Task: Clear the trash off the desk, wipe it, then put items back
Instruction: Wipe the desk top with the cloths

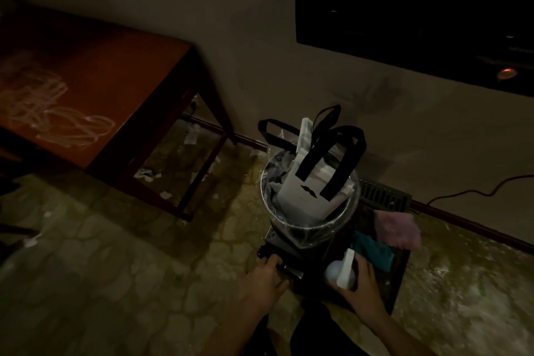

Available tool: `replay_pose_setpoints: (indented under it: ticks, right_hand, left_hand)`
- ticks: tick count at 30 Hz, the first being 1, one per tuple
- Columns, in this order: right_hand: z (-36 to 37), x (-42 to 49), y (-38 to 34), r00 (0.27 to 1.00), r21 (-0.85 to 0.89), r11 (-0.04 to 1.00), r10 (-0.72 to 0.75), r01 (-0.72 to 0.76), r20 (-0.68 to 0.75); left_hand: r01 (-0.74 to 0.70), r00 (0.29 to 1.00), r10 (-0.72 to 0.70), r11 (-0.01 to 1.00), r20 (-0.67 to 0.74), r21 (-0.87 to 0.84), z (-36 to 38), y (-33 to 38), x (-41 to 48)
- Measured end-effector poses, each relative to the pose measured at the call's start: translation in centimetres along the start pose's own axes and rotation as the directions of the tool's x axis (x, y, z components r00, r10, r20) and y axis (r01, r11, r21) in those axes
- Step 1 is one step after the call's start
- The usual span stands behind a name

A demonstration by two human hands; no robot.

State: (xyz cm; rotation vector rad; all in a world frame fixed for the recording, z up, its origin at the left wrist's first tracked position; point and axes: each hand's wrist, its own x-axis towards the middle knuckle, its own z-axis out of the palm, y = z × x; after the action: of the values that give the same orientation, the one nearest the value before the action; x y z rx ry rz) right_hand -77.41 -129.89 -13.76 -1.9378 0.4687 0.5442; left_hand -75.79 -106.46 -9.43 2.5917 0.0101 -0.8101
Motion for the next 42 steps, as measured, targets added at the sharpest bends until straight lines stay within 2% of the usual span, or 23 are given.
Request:
replay_pose_setpoints:
  ticks: [3, 7, 11, 14, 20, 26, 32, 36, 42]
  right_hand:
    - [0.1, 1.0, -0.8, 0.999, -0.058, 0.998, -0.035, 0.033, -0.023]
    - [1.1, 1.8, 0.3, 0.995, -0.11, 0.991, -0.087, 0.081, -0.046]
    - [1.4, 0.3, -1.0, 0.984, -0.153, 0.972, -0.18, 0.179, 0.01]
    - [1.8, -1.5, -2.2, 0.963, -0.137, 0.954, -0.258, 0.266, 0.072]
    - [4.8, -4.2, -8.7, 0.945, -0.042, 0.956, -0.28, 0.291, 0.168]
    - [11.4, -4.5, -18.1, 0.831, -0.045, 0.865, -0.465, 0.5, 0.304]
    - [20.1, -5.5, -25.9, 0.766, -0.06, 0.842, -0.456, 0.536, 0.453]
    - [26.5, -5.7, -31.4, 0.769, -0.067, 0.837, -0.464, 0.543, 0.439]
    - [34.2, -6.8, -39.6, 0.735, -0.122, 0.762, -0.55, 0.636, 0.397]
  left_hand:
    - [0.009, 0.999, -0.01, 1.0, -0.036, -0.008, 0.0, 0.0, 0.6]
    - [0.035, 0.999, -0.035, 0.999, 0.007, -0.001, 0.9, -0.8, 0.5]
    - [0.033, 0.999, -0.033, 0.999, -0.004, -0.021, 1.0, -1.5, -0.4]
    - [0.073, 0.997, -0.076, 0.995, -0.03, -0.074, 0.5, -2.5, -1.6]
    - [0.185, 0.971, -0.2, 0.976, -0.128, -0.118, -2.9, -5.5, -4.7]
    - [0.266, 0.893, -0.325, 0.939, -0.313, -0.216, -7.6, -11.5, -7.9]
    - [0.264, 0.83, -0.393, 0.902, -0.397, -0.34, -10.2, -20.6, -10.7]
    - [0.277, 0.771, -0.427, 0.893, -0.473, -0.355, -15.2, -27.4, -13.4]
    - [0.337, 0.745, -0.413, 0.911, -0.524, -0.239, -22.2, -36.7, -16.5]
